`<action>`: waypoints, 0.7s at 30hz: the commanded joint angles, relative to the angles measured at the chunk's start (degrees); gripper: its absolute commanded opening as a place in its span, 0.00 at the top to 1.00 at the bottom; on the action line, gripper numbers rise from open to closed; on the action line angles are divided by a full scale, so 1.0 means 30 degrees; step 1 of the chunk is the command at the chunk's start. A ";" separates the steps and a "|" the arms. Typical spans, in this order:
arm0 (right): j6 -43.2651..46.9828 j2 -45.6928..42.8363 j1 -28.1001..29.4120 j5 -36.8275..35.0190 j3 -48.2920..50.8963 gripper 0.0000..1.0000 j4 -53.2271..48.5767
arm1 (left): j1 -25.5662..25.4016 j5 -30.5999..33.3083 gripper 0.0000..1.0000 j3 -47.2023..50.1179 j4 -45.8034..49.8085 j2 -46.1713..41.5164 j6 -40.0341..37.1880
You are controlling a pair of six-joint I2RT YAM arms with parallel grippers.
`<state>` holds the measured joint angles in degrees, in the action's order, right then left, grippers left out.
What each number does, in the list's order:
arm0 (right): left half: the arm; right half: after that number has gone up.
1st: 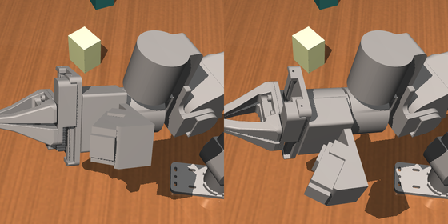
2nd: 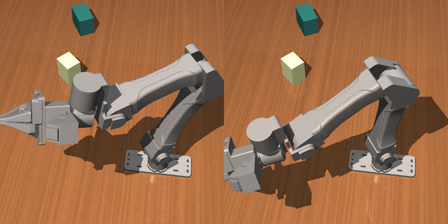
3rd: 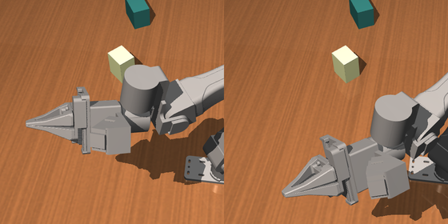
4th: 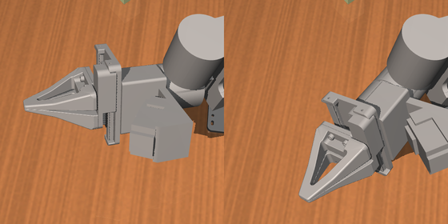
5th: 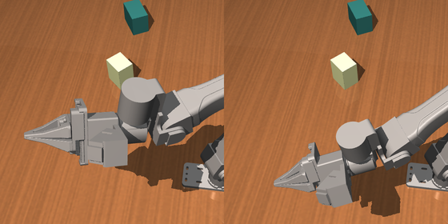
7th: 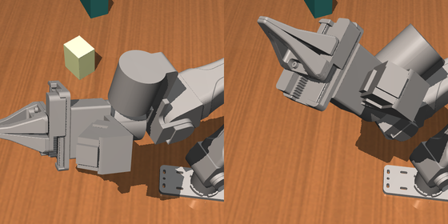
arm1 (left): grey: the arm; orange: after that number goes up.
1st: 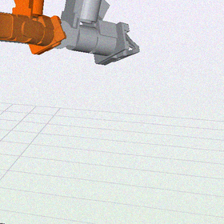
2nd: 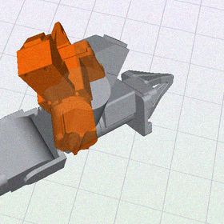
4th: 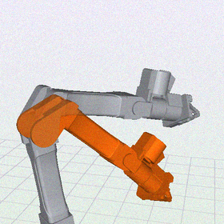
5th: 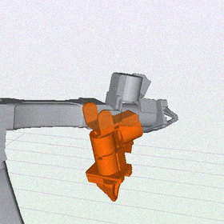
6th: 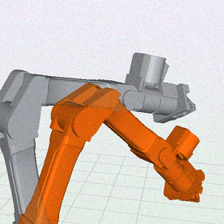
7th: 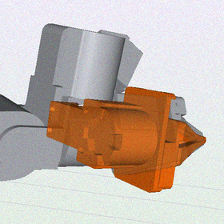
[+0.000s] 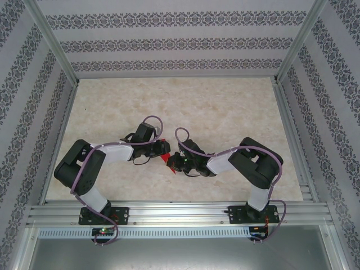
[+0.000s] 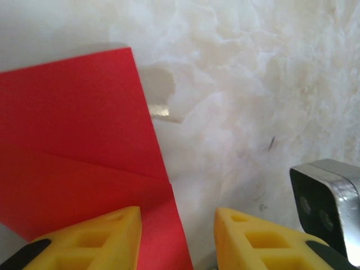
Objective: Fold a paper plane with a square sheet of paper (pick it up from the middle)
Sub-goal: Fold the wing for the fifth time at the center of the table.
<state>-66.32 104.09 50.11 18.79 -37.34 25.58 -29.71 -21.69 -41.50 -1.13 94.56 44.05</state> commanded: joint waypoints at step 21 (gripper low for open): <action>0.1850 0.0288 0.0319 0.0565 0.1808 1.00 -0.6732 | 0.2715 -0.0200 0.60 -0.2085 0.1294 0.1633 -0.2850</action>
<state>-62.89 101.82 50.13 19.73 -36.29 21.45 -22.74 -23.46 -45.76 0.75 98.15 38.76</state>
